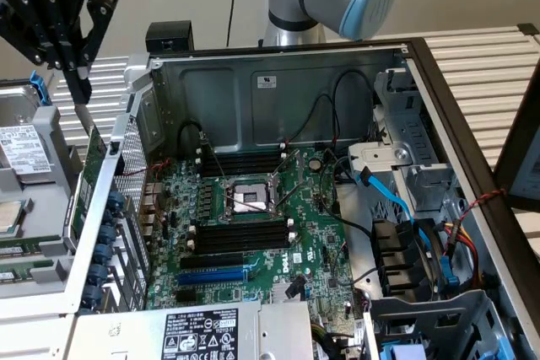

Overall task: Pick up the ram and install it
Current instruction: 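Reach for the ram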

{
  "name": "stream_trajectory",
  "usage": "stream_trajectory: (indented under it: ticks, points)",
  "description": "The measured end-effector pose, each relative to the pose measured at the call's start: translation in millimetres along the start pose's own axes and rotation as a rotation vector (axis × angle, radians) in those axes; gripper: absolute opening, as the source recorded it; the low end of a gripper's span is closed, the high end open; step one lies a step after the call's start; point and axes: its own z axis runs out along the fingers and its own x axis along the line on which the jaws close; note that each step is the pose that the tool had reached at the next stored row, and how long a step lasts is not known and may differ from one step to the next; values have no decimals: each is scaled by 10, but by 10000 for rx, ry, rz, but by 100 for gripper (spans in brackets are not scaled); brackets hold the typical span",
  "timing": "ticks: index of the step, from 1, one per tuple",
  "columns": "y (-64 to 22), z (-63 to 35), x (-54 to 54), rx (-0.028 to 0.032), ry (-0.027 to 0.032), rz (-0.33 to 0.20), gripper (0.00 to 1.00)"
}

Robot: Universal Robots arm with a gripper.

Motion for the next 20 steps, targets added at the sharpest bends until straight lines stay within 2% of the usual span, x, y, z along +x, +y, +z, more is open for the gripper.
stream_trajectory:
  ticks: [20]
  points:
    - [-64,-17,908,0,-1,0,10]
